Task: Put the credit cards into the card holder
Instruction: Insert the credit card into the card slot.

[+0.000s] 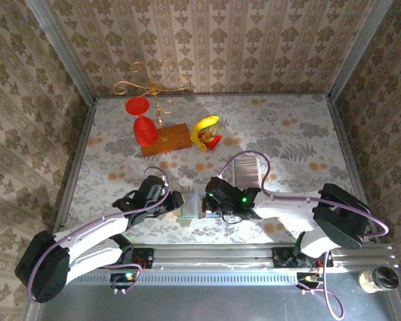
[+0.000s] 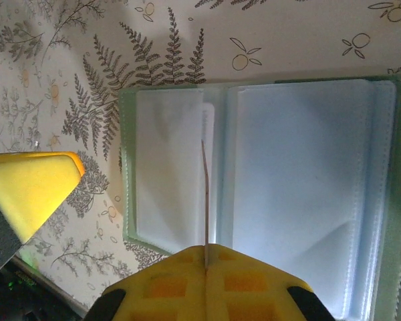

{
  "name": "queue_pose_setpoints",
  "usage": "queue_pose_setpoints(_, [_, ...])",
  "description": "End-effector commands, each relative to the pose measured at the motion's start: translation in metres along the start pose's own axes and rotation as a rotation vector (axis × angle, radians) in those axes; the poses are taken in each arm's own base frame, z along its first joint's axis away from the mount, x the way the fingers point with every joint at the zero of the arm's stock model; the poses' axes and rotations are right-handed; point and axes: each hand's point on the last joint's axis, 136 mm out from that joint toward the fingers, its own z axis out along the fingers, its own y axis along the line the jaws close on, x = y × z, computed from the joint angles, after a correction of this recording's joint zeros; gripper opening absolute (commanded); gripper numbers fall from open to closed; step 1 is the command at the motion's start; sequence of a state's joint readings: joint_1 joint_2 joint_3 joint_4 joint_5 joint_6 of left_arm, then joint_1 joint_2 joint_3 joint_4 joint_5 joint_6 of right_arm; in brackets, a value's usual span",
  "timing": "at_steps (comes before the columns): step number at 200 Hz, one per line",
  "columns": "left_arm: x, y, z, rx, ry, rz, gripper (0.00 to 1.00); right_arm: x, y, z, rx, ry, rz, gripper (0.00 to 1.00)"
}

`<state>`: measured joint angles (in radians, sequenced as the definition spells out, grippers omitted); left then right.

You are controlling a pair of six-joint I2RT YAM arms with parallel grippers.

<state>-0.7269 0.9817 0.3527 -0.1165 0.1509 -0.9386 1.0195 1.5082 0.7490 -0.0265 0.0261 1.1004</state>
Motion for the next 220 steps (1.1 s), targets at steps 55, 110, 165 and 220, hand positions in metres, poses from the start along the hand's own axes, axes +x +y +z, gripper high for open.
queue_pose_setpoints(55, [0.016,0.011,0.015,-0.071,0.063,0.059,0.34,-0.021,-0.003,0.005,-0.017,-0.091,0.039,0.0])
queue_pose_setpoints(110, [0.023,0.013,0.025,-0.096,0.107,0.079,0.26,-0.023,-0.016,0.007,0.013,-0.106,0.044,0.0])
queue_pose_setpoints(165, [0.033,0.027,0.024,-0.125,0.119,0.073,0.25,-0.02,-0.014,0.013,-0.023,-0.093,0.076,0.0])
queue_pose_setpoints(220, [0.035,0.033,0.023,-0.135,0.117,0.066,0.21,-0.025,-0.011,0.007,-0.056,-0.123,0.111,0.0])
